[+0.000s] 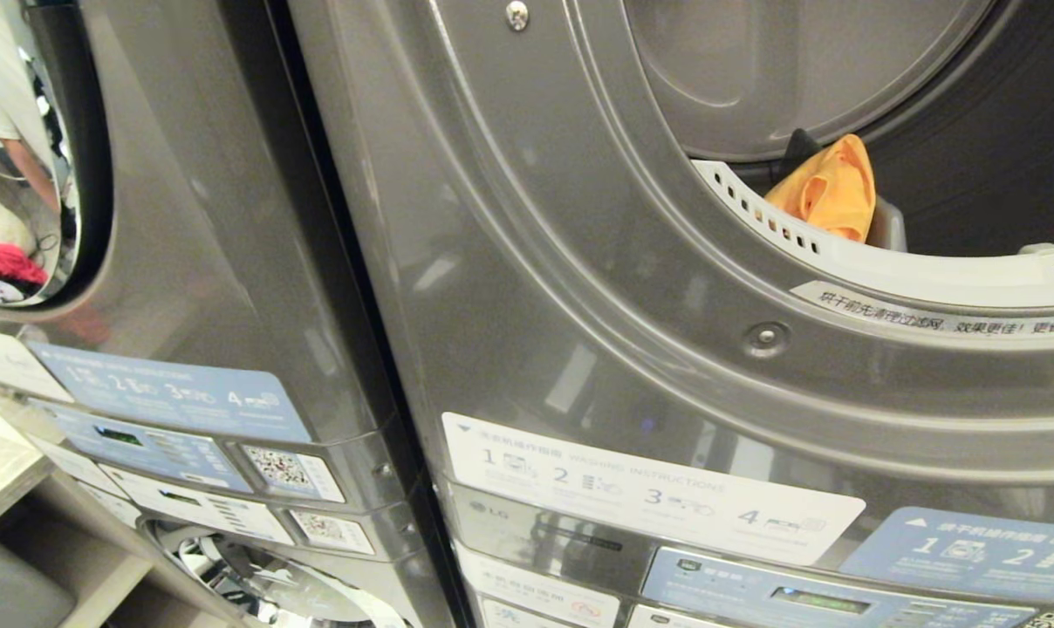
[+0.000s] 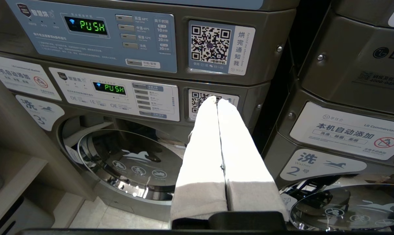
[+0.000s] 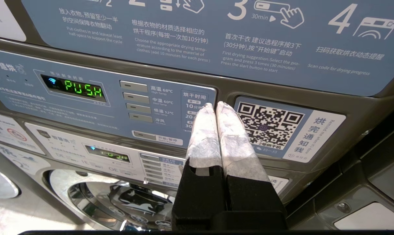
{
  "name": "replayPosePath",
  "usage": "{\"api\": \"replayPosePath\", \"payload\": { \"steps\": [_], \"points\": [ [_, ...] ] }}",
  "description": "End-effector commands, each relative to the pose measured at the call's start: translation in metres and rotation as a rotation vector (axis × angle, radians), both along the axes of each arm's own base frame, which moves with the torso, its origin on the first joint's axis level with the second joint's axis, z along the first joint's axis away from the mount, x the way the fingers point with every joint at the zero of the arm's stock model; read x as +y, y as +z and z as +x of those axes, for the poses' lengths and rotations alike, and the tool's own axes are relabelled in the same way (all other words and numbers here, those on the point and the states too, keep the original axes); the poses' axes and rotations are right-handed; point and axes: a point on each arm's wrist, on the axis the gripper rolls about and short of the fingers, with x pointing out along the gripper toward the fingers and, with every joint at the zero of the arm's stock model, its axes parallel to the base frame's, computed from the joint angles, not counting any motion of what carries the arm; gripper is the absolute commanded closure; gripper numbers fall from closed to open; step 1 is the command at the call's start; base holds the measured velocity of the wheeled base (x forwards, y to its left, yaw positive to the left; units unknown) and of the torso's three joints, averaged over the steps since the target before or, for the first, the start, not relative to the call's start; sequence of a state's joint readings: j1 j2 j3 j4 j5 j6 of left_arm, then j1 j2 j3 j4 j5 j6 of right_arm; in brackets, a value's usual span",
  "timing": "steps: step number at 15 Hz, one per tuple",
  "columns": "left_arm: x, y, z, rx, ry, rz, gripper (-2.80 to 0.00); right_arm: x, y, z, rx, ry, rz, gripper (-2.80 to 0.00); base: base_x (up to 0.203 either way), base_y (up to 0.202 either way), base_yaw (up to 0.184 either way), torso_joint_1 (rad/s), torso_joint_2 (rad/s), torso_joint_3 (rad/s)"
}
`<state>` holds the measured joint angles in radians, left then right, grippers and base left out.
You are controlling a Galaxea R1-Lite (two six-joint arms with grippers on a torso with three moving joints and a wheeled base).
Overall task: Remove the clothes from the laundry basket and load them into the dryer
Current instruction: Close the dryer
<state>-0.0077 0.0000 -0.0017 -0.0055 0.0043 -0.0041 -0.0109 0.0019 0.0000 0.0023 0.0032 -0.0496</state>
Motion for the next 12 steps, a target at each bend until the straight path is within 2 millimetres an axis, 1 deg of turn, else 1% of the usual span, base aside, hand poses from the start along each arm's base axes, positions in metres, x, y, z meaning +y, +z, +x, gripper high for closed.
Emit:
{"api": "replayPosePath", "payload": {
  "steps": [1,4,12],
  "points": [
    [0.0,0.0001,0.0001,0.001,0.0,-0.001,0.0,0.0,-0.0001,-0.0001,-0.001,0.001,-0.003,0.0,0.0,0.0,0.0,0.0,0.0,0.0],
    [0.0,0.0001,0.0001,0.001,0.0,-0.001,0.0,0.0001,-0.0001,-0.0001,-0.001,0.008,-0.027,0.0,0.0,0.0,0.0,0.0,0.0,0.0],
    [0.0,0.0004,0.0,0.0,-0.001,0.001,0.0,-0.0003,0.0002,-0.0001,-0.005,-0.012,0.06,0.0,0.0,0.0,0.0,0.0,0.0,0.0]
  ]
}}
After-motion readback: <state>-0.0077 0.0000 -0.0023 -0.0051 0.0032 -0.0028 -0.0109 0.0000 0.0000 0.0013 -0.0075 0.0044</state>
